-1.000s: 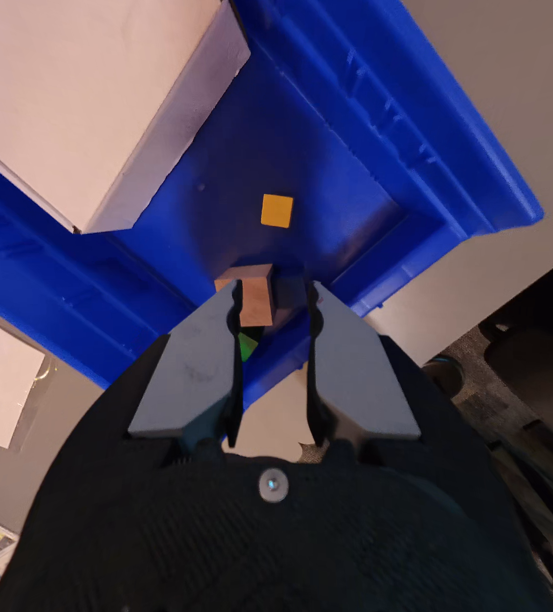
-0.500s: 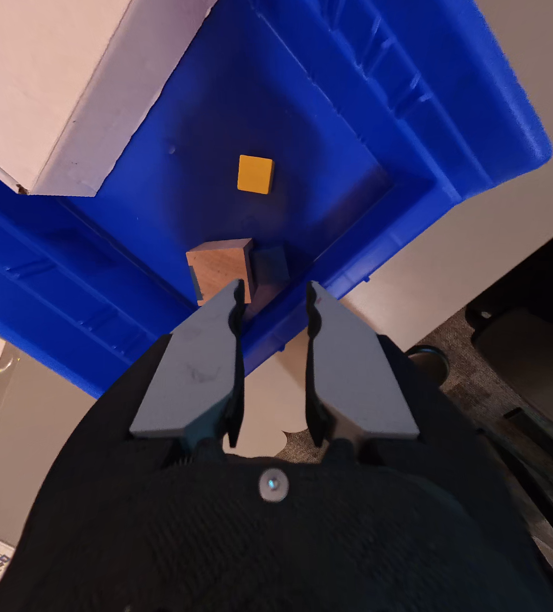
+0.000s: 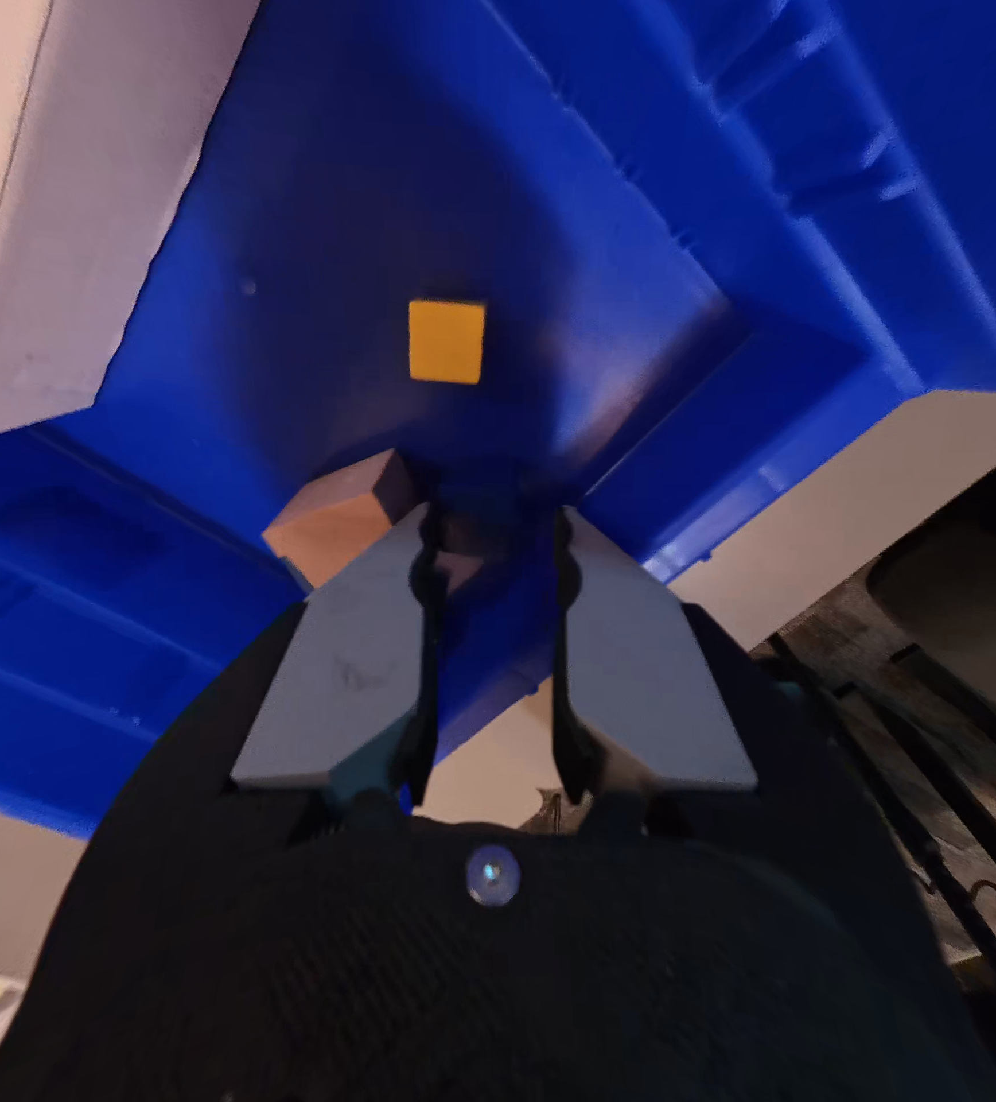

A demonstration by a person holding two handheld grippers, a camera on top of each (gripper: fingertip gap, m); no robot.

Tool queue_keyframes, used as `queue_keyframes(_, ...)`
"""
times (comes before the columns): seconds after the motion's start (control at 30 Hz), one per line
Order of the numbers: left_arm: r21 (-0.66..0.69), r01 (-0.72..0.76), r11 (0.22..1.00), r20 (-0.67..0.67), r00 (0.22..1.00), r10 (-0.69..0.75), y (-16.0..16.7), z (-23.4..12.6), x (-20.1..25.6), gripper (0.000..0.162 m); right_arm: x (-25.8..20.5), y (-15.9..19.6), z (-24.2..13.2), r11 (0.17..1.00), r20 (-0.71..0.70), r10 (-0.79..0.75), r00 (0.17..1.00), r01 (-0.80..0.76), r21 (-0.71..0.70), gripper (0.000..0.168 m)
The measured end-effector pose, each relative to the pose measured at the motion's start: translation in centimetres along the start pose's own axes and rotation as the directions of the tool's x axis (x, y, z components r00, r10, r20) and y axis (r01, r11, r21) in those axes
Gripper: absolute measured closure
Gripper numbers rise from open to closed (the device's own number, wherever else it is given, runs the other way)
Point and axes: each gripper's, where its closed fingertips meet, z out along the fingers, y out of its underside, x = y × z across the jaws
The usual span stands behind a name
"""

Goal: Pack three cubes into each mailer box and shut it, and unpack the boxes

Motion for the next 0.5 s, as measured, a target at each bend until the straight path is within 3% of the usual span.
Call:
queue_keyframes(0.03,0.009,-0.003,1.0,-0.023,1.0,0.003,-0.4,0.1,0.2,0.118,0.2,0.1,0.1,1.0,-0.001,0.003,1.0,-0.003,-0.005,0.137)
queue_keyframes(0.1,-0.007,-0.009,1.0,-0.053,0.999,0.008,-0.5,0.8,0.3,0.13,0.5,0.3,0.5,1.0,-0.001,0.012,1.0,-0.012,-0.01,0.137)
queue_keyframes(0.23,-0.053,-0.038,0.998,-0.073,0.997,0.034,-0.4,2.1,0.3,0.136,0.8,0.5,1.2,0.999,0.005,0.024,1.0,-0.023,-0.021,0.137)
queue_keyframes(0.5,0.127,-0.082,0.989,0.016,0.997,0.081,-3.6,-1.3,-0.3,0.136,1.3,1.5,1.9,0.998,-0.002,0.04,0.999,-0.04,-0.048,0.137)
